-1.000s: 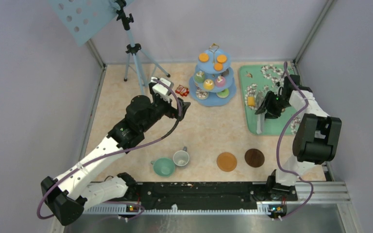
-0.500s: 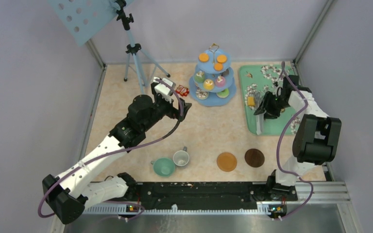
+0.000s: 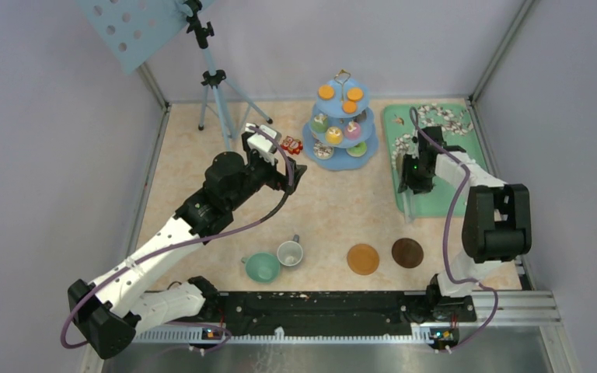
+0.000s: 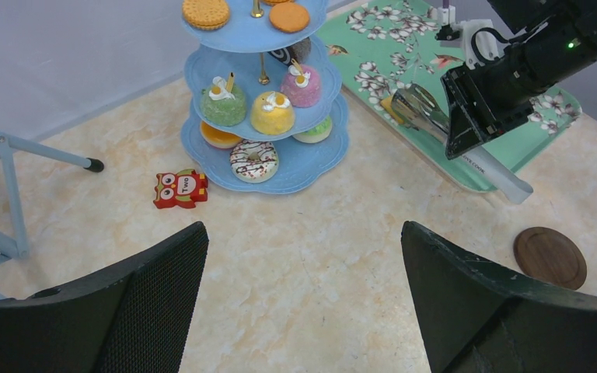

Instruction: Serve the afternoon tea

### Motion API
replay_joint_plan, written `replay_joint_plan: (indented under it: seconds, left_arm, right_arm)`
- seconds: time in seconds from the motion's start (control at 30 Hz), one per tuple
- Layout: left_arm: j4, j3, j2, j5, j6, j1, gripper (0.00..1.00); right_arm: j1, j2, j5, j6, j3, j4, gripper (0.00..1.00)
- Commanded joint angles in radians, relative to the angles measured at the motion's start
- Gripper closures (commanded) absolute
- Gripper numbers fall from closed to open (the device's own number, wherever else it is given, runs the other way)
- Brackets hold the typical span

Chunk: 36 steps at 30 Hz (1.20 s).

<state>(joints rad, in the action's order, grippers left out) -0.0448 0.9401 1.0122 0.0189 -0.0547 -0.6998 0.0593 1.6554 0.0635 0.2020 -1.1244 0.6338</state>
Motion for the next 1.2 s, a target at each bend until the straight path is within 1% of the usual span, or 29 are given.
replay_joint_plan:
  seconds: [0.0,0.1,0.23,0.43,0.53,0.6,0.7,0.8,0.97,1.1,1.17]
  left_arm:
    - [0.049,0.002,-0.005,-0.007,-0.015,0.005,0.01]
    - [0.049,0.002,-0.004,-0.006,-0.014,0.005,0.01]
    - [0.049,0.002,-0.002,-0.005,-0.014,0.005,0.01]
    - [0.049,0.001,-0.001,-0.008,-0.015,0.005,0.01]
    - [0.049,0.002,0.000,-0.011,-0.016,0.005,0.01]
    - [0.049,0.002,0.000,-0.009,-0.017,0.005,0.01]
    - [0.049,0.001,-0.001,-0.007,-0.016,0.005,0.01]
    - [0.049,0.000,-0.001,-0.013,-0.017,0.005,0.01]
    - [0.049,0.000,-0.003,-0.014,-0.019,0.005,0.01]
    - [0.049,0.000,-0.001,-0.013,-0.018,0.005,0.01]
    - [0.049,0.000,-0.001,-0.014,-0.018,0.005,0.01]
  right_arm:
    - [0.010,-0.042,-0.060,0.001,0.054,-0.130,0.59]
    - [0.018,-0.039,-0.106,-0.001,0.068,-0.153,0.54]
    - [0.028,-0.044,-0.117,0.000,0.097,-0.195,0.47]
    - [0.060,-0.053,-0.161,0.007,0.148,-0.280,0.40]
    - [0.078,-0.060,-0.187,0.013,0.184,-0.344,0.34]
    - [0.091,-0.060,-0.207,0.020,0.201,-0.372,0.28]
    - [0.107,-0.073,-0.259,0.032,0.231,-0.414,0.24]
    - [0.113,-0.085,-0.259,0.027,0.267,-0.470,0.23]
    - [0.135,-0.105,-0.317,0.013,0.290,-0.527,0.23]
    - [0.136,-0.096,-0.348,0.008,0.279,-0.531,0.26]
    - [0.136,-0.097,-0.357,0.007,0.281,-0.536,0.31]
